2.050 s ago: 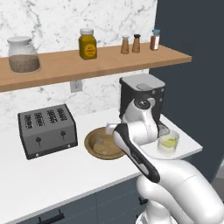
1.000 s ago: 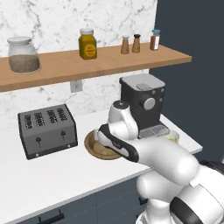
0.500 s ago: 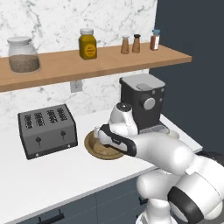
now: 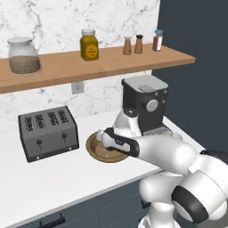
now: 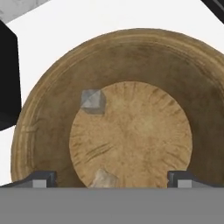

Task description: Grab a lemon wedge from the fridge and one ice cube from the ice bowl, and put them in the glass of lemonade.

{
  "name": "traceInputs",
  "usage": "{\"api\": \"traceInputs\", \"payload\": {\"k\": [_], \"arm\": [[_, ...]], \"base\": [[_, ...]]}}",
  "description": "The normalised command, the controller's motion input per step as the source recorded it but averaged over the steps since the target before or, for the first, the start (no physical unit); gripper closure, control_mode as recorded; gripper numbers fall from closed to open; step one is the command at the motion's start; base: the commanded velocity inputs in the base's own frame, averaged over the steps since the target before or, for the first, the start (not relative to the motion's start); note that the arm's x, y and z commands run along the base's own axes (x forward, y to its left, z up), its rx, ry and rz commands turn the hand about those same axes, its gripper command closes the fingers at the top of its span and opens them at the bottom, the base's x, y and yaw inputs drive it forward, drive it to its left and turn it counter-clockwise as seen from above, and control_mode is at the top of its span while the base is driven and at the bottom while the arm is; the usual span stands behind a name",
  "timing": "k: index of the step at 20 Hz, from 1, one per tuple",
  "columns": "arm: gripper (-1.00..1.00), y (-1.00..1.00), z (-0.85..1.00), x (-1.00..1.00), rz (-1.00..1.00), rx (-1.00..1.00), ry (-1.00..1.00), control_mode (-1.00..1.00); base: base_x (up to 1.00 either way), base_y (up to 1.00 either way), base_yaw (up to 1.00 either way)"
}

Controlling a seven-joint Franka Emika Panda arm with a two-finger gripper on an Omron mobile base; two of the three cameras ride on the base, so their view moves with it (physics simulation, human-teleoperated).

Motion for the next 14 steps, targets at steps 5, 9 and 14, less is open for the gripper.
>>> {"api": "traceInputs", "payload": {"k": [5, 9, 14], "arm": [[-1.00, 0.08, -0.13, 0.27, 0.00, 0.00, 0.07, -1.00], [-1.00, 0.16, -0.22, 0.32, 0.00, 0.00, 0.07, -1.00], [-1.00, 0.15, -0.22, 0.29, 0.00, 0.00, 0.06, -1.00]], "base": [[0.00, 0.00, 0.00], [0.00, 0.00, 0.00], [0.00, 0.00, 0.00]]}}
